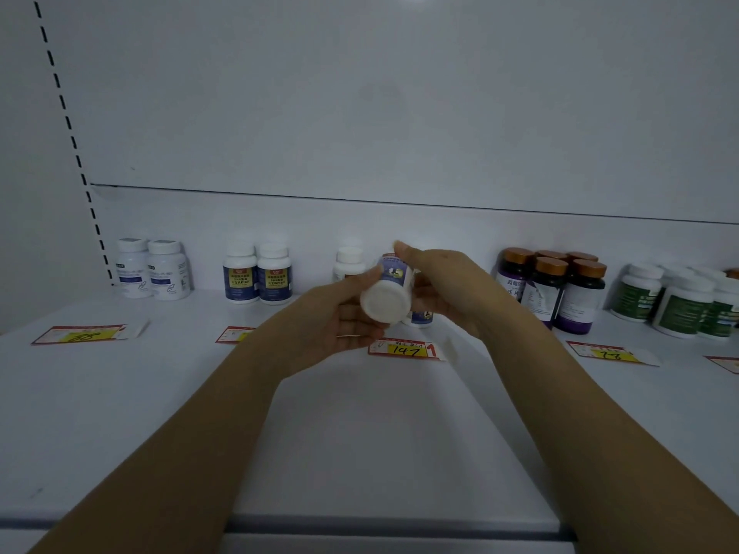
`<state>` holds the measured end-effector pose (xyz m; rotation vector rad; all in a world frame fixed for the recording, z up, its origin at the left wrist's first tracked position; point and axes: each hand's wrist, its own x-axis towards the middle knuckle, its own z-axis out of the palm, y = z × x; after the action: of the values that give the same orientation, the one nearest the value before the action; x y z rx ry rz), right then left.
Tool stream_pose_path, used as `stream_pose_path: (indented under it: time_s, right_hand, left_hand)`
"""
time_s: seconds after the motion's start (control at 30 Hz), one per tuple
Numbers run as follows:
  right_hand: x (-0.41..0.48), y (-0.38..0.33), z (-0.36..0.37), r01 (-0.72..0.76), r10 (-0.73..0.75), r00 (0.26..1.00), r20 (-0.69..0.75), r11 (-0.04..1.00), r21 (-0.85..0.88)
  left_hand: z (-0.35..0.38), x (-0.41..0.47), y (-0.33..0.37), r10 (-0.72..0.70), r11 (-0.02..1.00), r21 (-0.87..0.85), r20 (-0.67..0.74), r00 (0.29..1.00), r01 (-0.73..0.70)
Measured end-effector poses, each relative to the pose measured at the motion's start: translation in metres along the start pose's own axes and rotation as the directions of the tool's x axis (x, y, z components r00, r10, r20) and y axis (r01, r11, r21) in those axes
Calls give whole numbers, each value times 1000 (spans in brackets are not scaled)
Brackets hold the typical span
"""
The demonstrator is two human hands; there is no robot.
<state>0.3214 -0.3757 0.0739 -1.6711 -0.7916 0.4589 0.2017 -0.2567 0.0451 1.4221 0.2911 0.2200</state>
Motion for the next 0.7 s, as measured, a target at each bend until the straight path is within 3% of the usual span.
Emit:
stream_pose_path:
  time_s: [0.13, 0.2, 0.27, 0.37, 0.53, 0.7]
  right_hand:
    - [1, 1, 1, 178, -185, 978, -98, 981, -76]
    - [-1, -1, 1, 275, -285, 952, -115, 957, -97]
    - [-4, -3, 1, 368, -375, 924, -74, 925, -91]
    - [-10, -5, 3, 461, -461, 887, 22, 886, -55]
    - [-11, -6, 4, 471, -467, 881, 76, 880, -62]
    - [-5, -5, 0, 445, -464, 885, -33, 866, -230]
  left_hand:
    - [2, 2, -1, 90, 996, 15, -16, 996, -90]
    - [1, 2, -3, 189, 973, 141, -23, 982, -184]
    - [0, 1, -4, 289, 919, 299, -71, 955, -256]
    - [0, 2, -6, 367, 882, 365, -139, 920, -297]
    - [-2, 4, -9, 418, 844, 430, -152, 896, -321]
    - [-3, 6, -12, 398, 819, 488, -107, 911, -301]
